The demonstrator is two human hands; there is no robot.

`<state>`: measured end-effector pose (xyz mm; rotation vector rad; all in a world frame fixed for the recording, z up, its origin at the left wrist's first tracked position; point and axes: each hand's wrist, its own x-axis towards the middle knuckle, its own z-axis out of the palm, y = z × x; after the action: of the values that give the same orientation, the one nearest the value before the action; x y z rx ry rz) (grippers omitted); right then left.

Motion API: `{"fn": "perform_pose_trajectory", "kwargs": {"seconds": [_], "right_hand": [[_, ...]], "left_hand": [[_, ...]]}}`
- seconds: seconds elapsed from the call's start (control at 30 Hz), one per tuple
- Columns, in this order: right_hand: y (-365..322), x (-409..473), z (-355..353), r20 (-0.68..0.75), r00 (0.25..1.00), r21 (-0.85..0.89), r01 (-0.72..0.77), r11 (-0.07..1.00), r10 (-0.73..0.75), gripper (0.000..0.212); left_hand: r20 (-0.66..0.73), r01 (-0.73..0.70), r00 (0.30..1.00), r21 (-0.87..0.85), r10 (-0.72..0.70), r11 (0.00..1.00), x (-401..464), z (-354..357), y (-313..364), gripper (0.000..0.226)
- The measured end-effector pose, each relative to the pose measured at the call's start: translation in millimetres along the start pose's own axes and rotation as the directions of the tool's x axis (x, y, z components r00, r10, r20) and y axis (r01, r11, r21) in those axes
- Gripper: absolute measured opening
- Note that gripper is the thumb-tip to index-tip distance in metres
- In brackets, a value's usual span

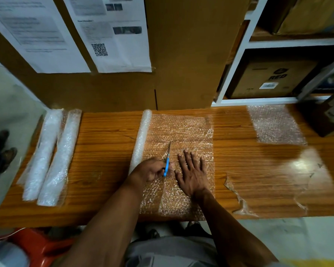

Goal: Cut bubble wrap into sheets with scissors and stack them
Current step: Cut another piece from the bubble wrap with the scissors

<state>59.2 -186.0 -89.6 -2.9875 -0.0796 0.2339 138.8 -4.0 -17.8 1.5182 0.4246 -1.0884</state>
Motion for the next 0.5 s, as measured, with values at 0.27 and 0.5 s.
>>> {"fn": "perform_pose_trajectory", "kwargs": {"seconds": [0.27,0.5], "right_hand": [[-1.2,15.8,-15.8,-0.068,0.998,0.053,-0.013,0.999,0.016,0.058],[26.0,45.8,-17.5,0.002,0.999,0.021,-0.035,0.999,0.034,0.071]], "left_hand": [[0.021,0.068,0.998,-0.079,-0.066,0.995,4.9,-3.3,3.0,0.01],[0.095,0.105,0.99,-0.016,-0.103,0.994,6.1,-10.7,7.1,0.028]]}}
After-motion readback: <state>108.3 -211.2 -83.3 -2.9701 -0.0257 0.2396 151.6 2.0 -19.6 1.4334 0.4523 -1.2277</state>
